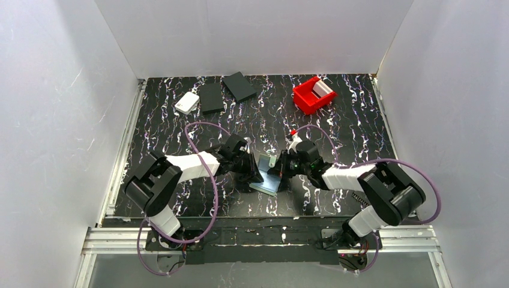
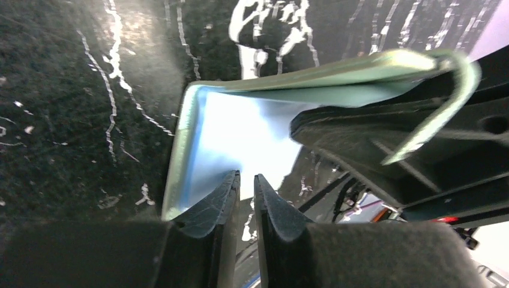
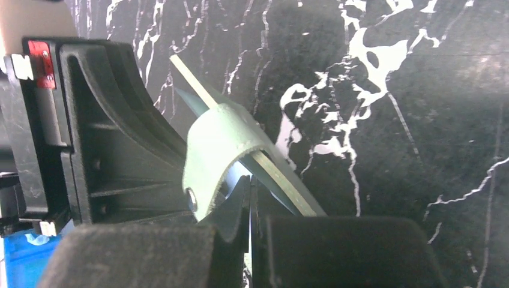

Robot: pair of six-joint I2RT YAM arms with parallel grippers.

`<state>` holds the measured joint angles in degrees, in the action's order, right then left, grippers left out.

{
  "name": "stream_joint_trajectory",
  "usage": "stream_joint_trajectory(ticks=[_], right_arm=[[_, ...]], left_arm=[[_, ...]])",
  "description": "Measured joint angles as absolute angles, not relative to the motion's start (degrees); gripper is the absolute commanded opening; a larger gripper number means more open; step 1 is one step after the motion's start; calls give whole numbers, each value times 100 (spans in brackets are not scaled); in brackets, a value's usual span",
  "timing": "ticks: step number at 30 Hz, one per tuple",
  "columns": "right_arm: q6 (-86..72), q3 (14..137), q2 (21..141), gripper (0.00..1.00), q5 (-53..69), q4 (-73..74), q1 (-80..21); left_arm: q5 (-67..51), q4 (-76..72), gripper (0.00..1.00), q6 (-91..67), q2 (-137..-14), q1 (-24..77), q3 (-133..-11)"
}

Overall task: Put the credit cards into the card holder
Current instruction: Open the card holder at the center of the board.

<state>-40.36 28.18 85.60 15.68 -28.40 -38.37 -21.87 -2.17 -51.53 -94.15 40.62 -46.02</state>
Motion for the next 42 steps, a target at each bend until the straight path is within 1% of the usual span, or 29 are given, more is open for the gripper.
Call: stream_joint_trajectory(ticks=[6, 10, 13, 18, 19, 22, 26, 29, 30, 35, 39, 42], right_arm=[[-4099, 2995, 9142, 1, 1977, -2908, -3409], [-4305, 3000, 9664, 1, 2532, -3378, -3085], [-4565, 2950, 10134, 1, 3085, -4101, -2851], [-5218, 2624, 10943, 1, 3811, -5848, -2567], [-5306, 2587, 11013, 1, 3872, -6049, -2543], [-5520, 2517, 11179, 1, 3981, -6556, -2506], [-5675, 2495, 11273, 1, 4060, -6801, -2469], [-5704, 2499, 11286, 1, 4080, -6812, -2458], [-5706, 2504, 11286, 1, 4082, -6807, -2458], [-5680, 2563, 11220, 1, 4073, -6584, -2456], [-5555, 2665, 11083, 1, 4007, -6082, -2462], [-5470, 2716, 10995, 1, 3938, -5791, -2482]], left_arm=[[-2180, -200, 13, -5065, -9625, 4062, -4604], [-2167, -141, 10, -4954, -9633, 4062, -4604], [-2189, -167, 9, -4899, -9673, 4056, -4602], [-2290, -331, 9, -4864, -9699, 4018, -4523], [-2296, -351, 10, -4853, -9697, 4016, -4508], [-2331, -388, 19, -4807, -9679, 4016, -4493], [-2547, -228, 23, -4613, -9653, 4018, -4615], [-2805, 167, 26, -4440, -9653, 4007, -4963], [-2867, 226, 26, -4412, -9653, 4003, -5074], [-3194, 60, 13, -4482, -9660, 3979, -5789], [-3205, -215, 5, -4650, -9915, 3942, -5990], [-3072, -318, 2, -4744, -10331, 3854, -5996]])
